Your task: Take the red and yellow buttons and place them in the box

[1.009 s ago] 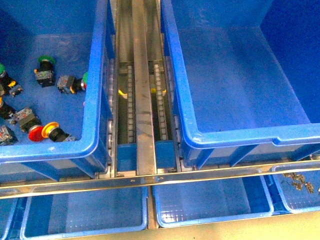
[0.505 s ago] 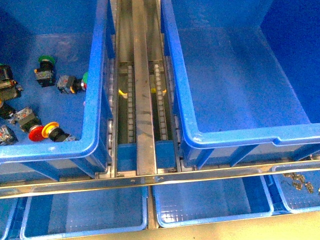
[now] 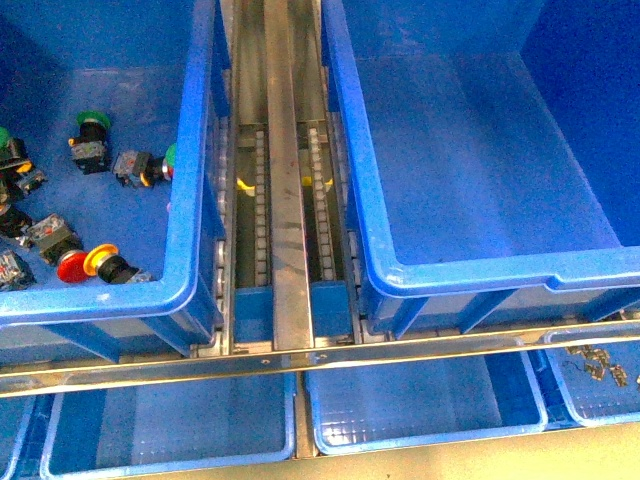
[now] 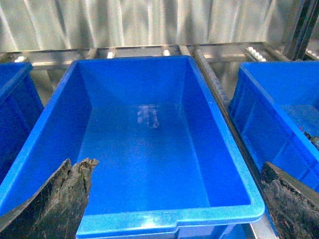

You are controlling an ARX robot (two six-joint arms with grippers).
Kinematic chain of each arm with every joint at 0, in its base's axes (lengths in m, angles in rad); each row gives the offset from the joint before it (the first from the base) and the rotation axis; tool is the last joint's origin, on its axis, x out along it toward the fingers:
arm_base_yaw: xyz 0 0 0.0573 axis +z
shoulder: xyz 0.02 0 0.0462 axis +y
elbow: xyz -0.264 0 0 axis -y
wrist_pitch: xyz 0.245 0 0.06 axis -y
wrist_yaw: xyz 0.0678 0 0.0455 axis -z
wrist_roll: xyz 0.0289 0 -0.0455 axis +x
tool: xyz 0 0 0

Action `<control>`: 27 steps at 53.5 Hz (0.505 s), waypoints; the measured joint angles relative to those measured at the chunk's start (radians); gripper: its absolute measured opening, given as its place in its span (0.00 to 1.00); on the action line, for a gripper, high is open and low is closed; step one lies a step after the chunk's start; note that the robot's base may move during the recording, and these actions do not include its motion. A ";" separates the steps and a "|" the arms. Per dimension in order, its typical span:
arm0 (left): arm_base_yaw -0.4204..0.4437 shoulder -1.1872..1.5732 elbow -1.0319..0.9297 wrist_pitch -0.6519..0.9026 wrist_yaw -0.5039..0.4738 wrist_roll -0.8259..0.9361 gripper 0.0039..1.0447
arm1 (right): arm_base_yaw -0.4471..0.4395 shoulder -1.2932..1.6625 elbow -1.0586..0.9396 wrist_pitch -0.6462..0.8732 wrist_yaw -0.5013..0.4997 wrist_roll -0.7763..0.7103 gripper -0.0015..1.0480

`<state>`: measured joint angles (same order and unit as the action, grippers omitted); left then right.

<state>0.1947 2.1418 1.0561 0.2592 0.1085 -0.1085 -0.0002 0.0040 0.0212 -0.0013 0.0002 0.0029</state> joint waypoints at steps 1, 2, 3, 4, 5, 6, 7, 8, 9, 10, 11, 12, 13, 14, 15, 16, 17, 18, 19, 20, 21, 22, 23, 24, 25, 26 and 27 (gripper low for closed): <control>0.000 0.000 0.000 0.000 0.000 0.000 0.36 | 0.000 0.000 0.000 0.000 0.000 0.000 0.94; 0.000 0.000 0.000 0.000 0.000 0.000 0.36 | 0.000 0.000 0.000 0.000 0.000 0.000 0.94; 0.000 0.000 0.000 0.000 0.000 0.000 0.35 | 0.000 0.000 0.000 0.000 0.000 0.000 0.94; 0.001 0.000 0.000 0.000 0.000 0.000 0.34 | 0.000 0.000 0.000 0.000 0.000 0.000 0.94; 0.001 0.000 0.000 0.000 0.000 0.000 0.34 | 0.000 0.000 0.000 0.000 0.000 0.000 0.94; 0.002 0.000 0.000 0.000 0.000 0.000 0.34 | 0.000 0.000 0.000 0.000 0.000 0.000 0.94; 0.003 0.000 0.000 0.000 0.001 0.000 0.34 | 0.000 0.000 0.000 0.000 0.000 0.000 0.94; 0.004 0.000 0.000 0.000 0.001 0.000 0.34 | 0.000 0.000 0.000 0.000 0.000 0.000 0.94; 0.005 0.000 0.000 0.000 0.003 0.000 0.34 | 0.000 0.000 0.000 0.000 0.000 0.000 0.94; 0.006 0.000 0.000 0.000 0.004 0.000 0.34 | 0.000 0.000 0.000 0.000 0.000 0.000 0.94; 0.007 -0.001 0.000 -0.002 0.005 0.000 0.33 | 0.000 0.000 0.000 0.000 0.000 0.000 0.94; 0.008 -0.002 0.000 -0.005 0.008 0.000 0.33 | 0.000 0.000 0.000 0.000 0.000 0.000 0.94; 0.009 -0.004 0.000 -0.006 0.012 -0.001 0.33 | 0.000 0.000 0.000 0.000 0.000 0.000 0.94; 0.010 -0.005 -0.001 -0.006 0.013 -0.001 0.33 | 0.000 0.000 0.000 0.000 0.000 0.000 0.94; 0.013 -0.011 -0.002 -0.009 0.023 -0.003 0.33 | 0.000 0.000 0.000 0.000 0.000 0.000 0.94; 0.014 -0.012 -0.003 -0.010 0.023 -0.003 0.33 | 0.000 0.000 0.000 0.000 0.000 0.000 0.94; 0.017 -0.018 -0.004 -0.015 0.030 -0.007 0.33 | 0.000 0.000 0.000 0.000 0.000 0.000 0.94; 0.020 -0.030 -0.008 -0.023 0.039 -0.013 0.33 | 0.000 0.000 0.000 0.000 0.000 0.000 0.94; 0.021 -0.032 -0.008 -0.025 0.042 -0.016 0.33 | 0.000 0.000 0.000 0.000 0.000 0.000 0.94; 0.025 -0.043 -0.013 -0.029 0.051 -0.021 0.33 | 0.000 0.000 0.000 0.000 0.000 0.000 0.94; 0.027 -0.050 -0.015 -0.031 0.054 -0.023 0.33 | 0.000 0.000 0.000 0.000 0.000 0.000 0.94; 0.031 -0.064 -0.020 -0.036 0.065 -0.030 0.33 | 0.000 0.000 0.000 0.000 0.000 0.000 0.94; 0.035 -0.080 -0.024 -0.045 0.077 -0.039 0.33 | 0.000 0.000 0.000 0.000 0.000 0.000 0.94; 0.037 -0.089 -0.027 -0.050 0.082 -0.040 0.33 | 0.000 0.000 0.000 0.000 0.000 0.000 0.94; 0.042 -0.108 -0.033 -0.055 0.095 -0.049 0.33 | 0.000 0.000 0.000 0.000 0.000 0.000 0.94; 0.047 -0.133 -0.042 -0.059 0.110 -0.057 0.33 | 0.000 0.000 0.000 0.000 0.000 0.000 0.94; 0.055 -0.165 -0.053 -0.067 0.129 -0.068 0.33 | 0.000 0.000 0.000 0.000 0.000 0.000 0.94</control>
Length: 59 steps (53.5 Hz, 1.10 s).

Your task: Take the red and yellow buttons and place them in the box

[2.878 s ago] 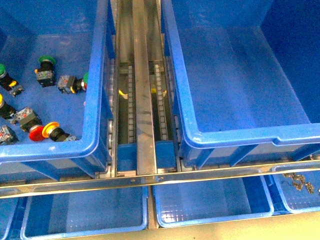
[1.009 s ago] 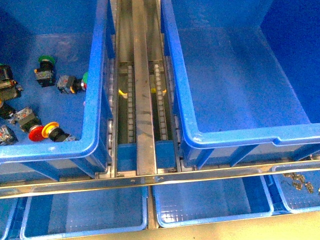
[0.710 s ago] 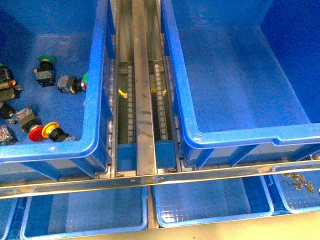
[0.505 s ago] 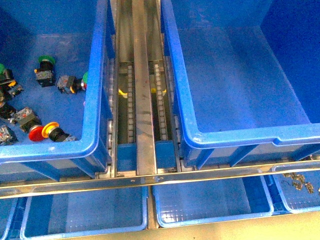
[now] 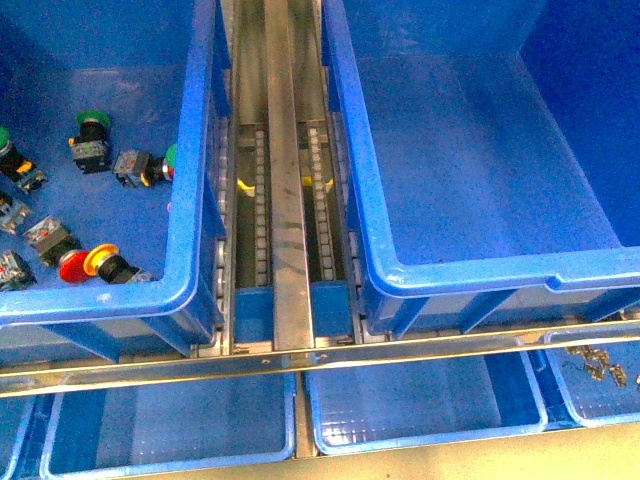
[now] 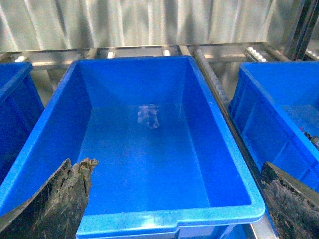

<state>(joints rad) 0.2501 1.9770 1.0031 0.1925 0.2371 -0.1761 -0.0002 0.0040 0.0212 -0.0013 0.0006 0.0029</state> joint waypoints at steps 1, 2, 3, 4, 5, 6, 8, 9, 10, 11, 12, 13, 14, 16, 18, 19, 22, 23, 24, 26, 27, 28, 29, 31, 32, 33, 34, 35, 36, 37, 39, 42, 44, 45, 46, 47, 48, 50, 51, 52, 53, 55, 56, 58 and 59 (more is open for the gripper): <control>0.003 -0.011 -0.003 -0.004 0.006 -0.002 0.33 | 0.000 0.000 0.000 0.000 0.000 0.000 0.94; 0.006 -0.028 -0.008 -0.011 0.016 -0.010 0.33 | 0.000 0.000 0.000 0.000 0.000 0.000 0.94; 0.012 -0.050 -0.014 -0.021 0.027 -0.018 0.33 | 0.000 0.000 0.000 0.000 0.000 0.000 0.94; 0.014 -0.061 -0.017 -0.026 0.032 -0.022 0.33 | 0.000 0.000 0.000 0.000 0.000 0.000 0.94; 0.019 -0.084 -0.024 -0.034 0.042 -0.029 0.33 | 0.000 0.000 0.000 0.000 0.000 0.000 0.94; 0.024 -0.105 -0.031 -0.039 0.051 -0.035 0.33 | 0.000 0.000 0.000 0.000 0.000 0.000 0.94; 0.037 -0.160 -0.053 -0.060 0.079 -0.051 0.33 | 0.000 0.000 0.000 0.000 0.000 0.000 0.94; 0.041 -0.179 -0.061 -0.069 0.090 -0.057 0.33 | 0.000 0.000 0.000 0.000 0.000 0.000 0.94; 0.045 -0.208 -0.074 -0.080 0.107 -0.063 0.33 | 0.000 0.000 0.000 0.000 0.000 0.000 0.94; 0.048 -0.221 -0.080 -0.086 0.114 -0.069 0.33 | 0.000 0.000 0.000 0.000 0.000 0.000 0.94; 0.052 -0.248 -0.092 -0.103 0.129 -0.079 0.33 | 0.000 0.000 0.000 0.000 0.000 0.000 0.94; 0.053 -0.266 -0.098 -0.118 0.139 -0.085 0.33 | 0.000 0.000 0.000 0.000 0.000 0.000 0.94; 0.054 -0.282 -0.105 -0.134 0.152 -0.089 0.33 | 0.000 0.000 0.000 0.000 0.000 0.000 0.94; 0.053 -0.309 -0.116 -0.156 0.169 -0.099 0.33 | 0.000 0.000 0.000 0.000 0.000 0.000 0.94; 0.048 -0.344 -0.132 -0.181 0.196 -0.109 0.33 | 0.000 0.000 0.000 0.000 0.000 0.000 0.94; 0.045 -0.353 -0.135 -0.187 0.204 -0.114 0.33 | 0.000 0.000 0.000 0.000 0.000 0.000 0.94; 0.026 -0.395 -0.150 -0.230 0.241 -0.132 0.33 | 0.000 0.000 0.000 0.000 0.000 0.000 0.94; 0.015 -0.412 -0.154 -0.248 0.258 -0.142 0.33 | 0.000 0.000 0.000 0.000 0.000 0.000 0.94; 0.002 -0.428 -0.158 -0.267 0.275 -0.154 0.33 | 0.000 0.000 0.000 0.000 0.000 0.000 0.94; -0.020 -0.451 -0.164 -0.291 0.294 -0.171 0.33 | 0.000 0.000 0.000 0.000 0.000 0.000 0.94; -0.037 -0.466 -0.169 -0.301 0.304 -0.180 0.33 | 0.000 0.000 0.000 0.000 0.000 0.000 0.94; -0.045 -0.473 -0.171 -0.305 0.309 -0.189 0.33 | 0.000 0.000 0.000 0.000 0.000 0.000 0.94; -0.063 -0.487 -0.174 -0.311 0.317 -0.201 0.33 | 0.000 0.000 0.000 0.000 0.000 0.000 0.94; -0.100 -0.511 -0.178 -0.314 0.324 -0.223 0.33 | 0.000 0.000 0.000 0.000 0.000 0.000 0.94; -0.109 -0.517 -0.178 -0.314 0.326 -0.233 0.33 | 0.000 0.000 0.000 0.000 0.000 0.000 0.94; -0.128 -0.529 -0.178 -0.317 0.330 -0.246 0.33 | 0.000 0.000 0.000 0.000 0.000 0.000 0.94; -0.146 -0.540 -0.178 -0.320 0.335 -0.257 0.33 | 0.000 0.000 0.000 0.000 0.000 0.000 0.94; -0.155 -0.545 -0.178 -0.321 0.336 -0.264 0.33 | 0.000 0.000 0.000 0.000 0.000 0.000 0.94; -0.172 -0.555 -0.178 -0.323 0.338 -0.282 0.33 | 0.000 0.000 0.000 0.000 0.000 0.000 0.94; -0.190 -0.564 -0.178 -0.324 0.336 -0.292 0.33 | 0.000 0.000 0.000 0.000 0.000 0.000 0.94; -0.218 -0.574 -0.178 -0.323 0.331 -0.318 0.33 | 0.000 0.000 0.000 0.000 0.000 0.000 0.94; -0.259 -0.582 -0.178 -0.322 0.304 -0.349 0.33 | 0.000 0.000 0.000 0.000 0.000 0.000 0.94; -0.279 -0.582 -0.178 -0.320 0.293 -0.373 0.33 | 0.000 0.000 0.000 0.000 0.000 0.000 0.94; -0.295 -0.582 -0.178 -0.315 0.286 -0.392 0.33 | 0.000 0.000 0.000 0.000 0.000 0.000 0.94; -0.305 -0.582 -0.178 -0.312 0.282 -0.403 0.33 | 0.000 0.000 0.000 0.000 0.000 0.000 0.94; -0.319 -0.582 -0.178 -0.309 0.276 -0.418 0.33 | 0.000 0.000 0.000 0.000 0.000 0.000 0.94; -0.325 -0.582 -0.178 -0.307 0.272 -0.422 0.33 | 0.000 0.000 0.000 0.000 0.000 0.000 0.94; -0.351 -0.580 -0.178 -0.294 0.257 -0.457 0.33 | 0.000 0.000 0.000 0.000 0.000 0.000 0.94; -0.365 -0.578 -0.178 -0.284 0.251 -0.473 0.33 | 0.000 0.000 0.000 0.000 0.000 0.000 0.94; -0.371 -0.577 -0.178 -0.279 0.249 -0.477 0.33 | 0.000 0.000 0.000 0.000 0.000 0.000 0.94; -0.385 -0.575 -0.176 -0.272 0.239 -0.496 0.33 | 0.000 0.000 0.000 0.000 0.000 0.000 0.94; -0.414 -0.566 -0.171 -0.259 0.217 -0.519 0.33 | 0.000 0.000 0.000 0.000 0.000 0.000 0.94; -0.427 -0.560 -0.169 -0.251 0.206 -0.536 0.33 | 0.000 0.000 0.000 0.000 0.000 0.000 0.94; -0.455 -0.546 -0.162 -0.236 0.192 -0.565 0.33 | 0.000 0.000 0.000 0.000 0.000 0.000 0.94; -0.469 -0.536 -0.158 -0.229 0.185 -0.580 0.33 | 0.000 0.000 0.000 0.000 0.000 0.000 0.94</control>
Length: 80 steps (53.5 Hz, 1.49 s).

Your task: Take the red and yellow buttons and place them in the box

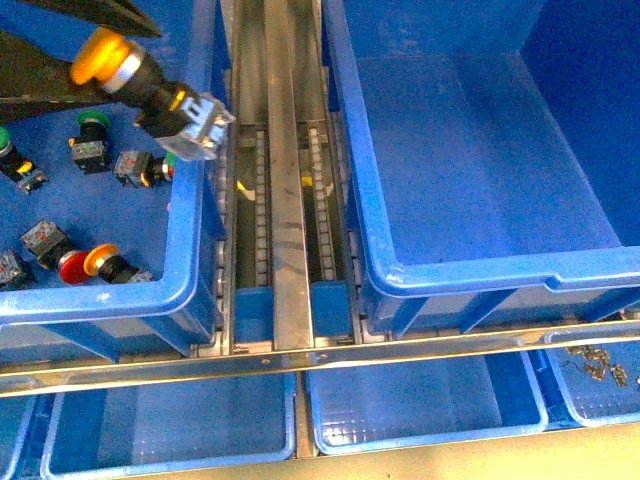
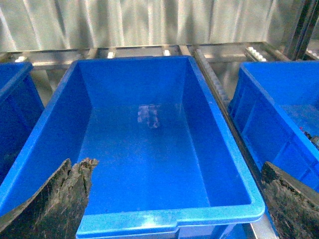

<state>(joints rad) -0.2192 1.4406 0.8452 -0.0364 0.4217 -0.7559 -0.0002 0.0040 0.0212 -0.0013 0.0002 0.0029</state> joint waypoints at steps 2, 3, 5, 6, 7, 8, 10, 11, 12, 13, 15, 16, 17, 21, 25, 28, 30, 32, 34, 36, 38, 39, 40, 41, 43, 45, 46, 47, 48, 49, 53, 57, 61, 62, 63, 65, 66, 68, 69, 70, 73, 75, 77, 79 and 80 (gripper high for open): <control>-0.019 0.012 0.007 0.010 -0.009 -0.019 0.33 | 0.000 0.000 0.000 0.000 0.000 0.000 0.94; -0.032 0.023 0.012 0.016 -0.014 -0.031 0.33 | 0.000 0.000 0.000 0.000 0.000 0.000 0.94; -0.057 0.040 0.024 0.026 -0.029 -0.055 0.33 | 0.000 0.000 0.000 0.000 0.000 0.000 0.94; -0.064 0.044 0.027 0.028 -0.031 -0.058 0.33 | 0.000 0.000 0.000 0.000 0.000 0.000 0.94; -0.076 0.053 0.032 0.033 -0.038 -0.071 0.33 | 0.000 0.000 0.000 0.000 0.000 0.000 0.94; -0.088 0.060 0.039 0.035 -0.046 -0.086 0.33 | 0.000 0.000 0.000 0.000 0.000 0.000 0.94; -0.107 0.069 0.048 0.040 -0.056 -0.102 0.33 | 0.000 0.000 0.000 0.000 0.000 0.000 0.94; -0.119 0.076 0.052 0.047 -0.062 -0.116 0.33 | 0.000 0.000 0.000 0.000 0.000 0.000 0.94; -0.130 0.082 0.057 0.053 -0.065 -0.129 0.33 | 0.000 0.000 0.000 0.000 0.000 0.000 0.94; -0.143 0.088 0.064 0.054 -0.068 -0.142 0.33 | 0.000 0.000 0.000 0.000 0.000 0.000 0.94; -0.161 0.097 0.075 0.054 -0.079 -0.162 0.33 | 0.000 0.000 0.000 0.000 0.000 0.000 0.94; -0.174 0.103 0.081 0.057 -0.084 -0.171 0.33 | 0.000 0.000 0.000 0.000 0.000 0.000 0.94; -0.185 0.108 0.087 0.061 -0.088 -0.185 0.33 | 0.000 0.000 0.000 0.000 0.000 0.000 0.94; -0.227 0.127 0.107 0.066 -0.097 -0.225 0.33 | 0.000 0.000 0.000 0.000 0.000 0.000 0.94; -0.269 0.146 0.126 0.079 -0.109 -0.258 0.33 | 0.000 0.000 0.000 0.000 0.000 0.000 0.94; -0.298 0.162 0.140 0.090 -0.113 -0.277 0.33 | 0.000 0.000 0.000 0.000 0.000 0.000 0.94; -0.309 0.169 0.147 0.093 -0.117 -0.286 0.33 | 0.000 0.000 0.000 0.000 0.000 0.000 0.94; -0.326 0.182 0.155 0.100 -0.129 -0.298 0.33 | 0.000 0.000 0.000 0.000 0.000 0.000 0.94; -0.338 0.195 0.162 0.103 -0.137 -0.305 0.33 | 0.000 0.000 0.000 0.000 0.000 0.000 0.94; -0.348 0.207 0.169 0.104 -0.143 -0.309 0.33 | 0.000 0.000 0.000 0.000 0.000 0.000 0.94; -0.356 0.218 0.174 0.105 -0.148 -0.311 0.33 | 0.000 0.000 0.000 0.000 0.000 0.000 0.94; -0.359 0.226 0.177 0.106 -0.151 -0.312 0.33 | 0.000 0.000 0.000 0.000 0.000 0.000 0.94; -0.363 0.231 0.180 0.106 -0.156 -0.312 0.33 | 0.000 0.000 0.000 0.000 0.000 0.000 0.94; -0.364 0.232 0.181 0.106 -0.157 -0.312 0.33 | 0.000 0.000 0.000 0.000 0.000 0.000 0.94; -0.369 0.243 0.187 0.112 -0.161 -0.312 0.33 | 0.000 0.000 0.000 0.000 0.000 0.000 0.94; -0.373 0.251 0.195 0.128 -0.161 -0.314 0.33 | 0.000 0.000 0.000 0.000 0.000 0.000 0.94; -0.374 0.256 0.200 0.132 -0.161 -0.314 0.33 | 0.000 0.000 0.000 0.000 0.000 0.000 0.94; -0.376 0.257 0.204 0.134 -0.162 -0.313 0.33 | 0.000 0.000 0.000 0.000 0.000 0.000 0.94; -0.377 0.258 0.209 0.135 -0.164 -0.313 0.33 | 0.000 0.000 0.000 0.000 0.000 0.000 0.94; -0.377 0.259 0.211 0.135 -0.165 -0.313 0.33 | 0.000 0.000 0.000 0.000 0.000 0.000 0.94; -0.383 0.262 0.222 0.136 -0.172 -0.309 0.33 | 0.047 0.063 0.041 -0.115 0.124 0.039 0.94; -0.387 0.266 0.224 0.139 -0.179 -0.306 0.33 | 0.158 0.248 0.120 -0.220 0.295 0.074 0.94; -0.394 0.267 0.224 0.139 -0.187 -0.303 0.33 | 0.250 0.394 0.144 -0.153 0.279 0.064 0.94; -0.396 0.267 0.224 0.139 -0.187 -0.303 0.33 | 0.277 0.439 0.148 -0.120 0.263 0.055 0.94; -0.398 0.269 0.224 0.139 -0.187 -0.303 0.33 | 0.290 0.459 0.149 -0.102 0.253 0.049 0.94; -0.401 0.273 0.224 0.139 -0.188 -0.302 0.33 | 0.333 0.538 0.153 -0.029 0.214 0.026 0.94; -0.402 0.275 0.224 0.139 -0.190 -0.301 0.33 | 0.342 0.557 0.154 -0.010 0.205 0.021 0.94; -0.404 0.280 0.224 0.139 -0.193 -0.299 0.33 | 0.362 0.613 0.158 0.043 0.175 0.003 0.94; -0.404 0.280 0.224 0.139 -0.194 -0.298 0.33 | 0.374 0.647 0.161 0.079 0.158 -0.009 0.94; -0.405 0.282 0.224 0.139 -0.197 -0.296 0.33 | 0.384 0.683 0.165 0.116 0.143 -0.024 0.94; -0.406 0.282 0.224 0.139 -0.203 -0.295 0.33 | 0.400 0.769 0.176 0.210 0.104 -0.060 0.94; -0.406 0.282 0.224 0.139 -0.208 -0.294 0.33 | 0.405 0.820 0.185 0.265 0.080 -0.076 0.94; -0.406 0.282 0.225 0.139 -0.212 -0.292 0.33 | 0.406 0.871 0.194 0.318 0.056 -0.098 0.94; -0.406 0.282 0.226 0.139 -0.213 -0.290 0.33 | 0.406 0.919 0.203 0.369 0.034 -0.113 0.94; -0.406 0.282 0.226 0.139 -0.214 -0.289 0.33 | 0.404 0.950 0.209 0.401 0.024 -0.129 0.94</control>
<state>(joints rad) -0.6247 1.7226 1.0710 0.1028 0.2081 -1.0447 0.4038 0.9539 0.2306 0.3992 0.0238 -0.1261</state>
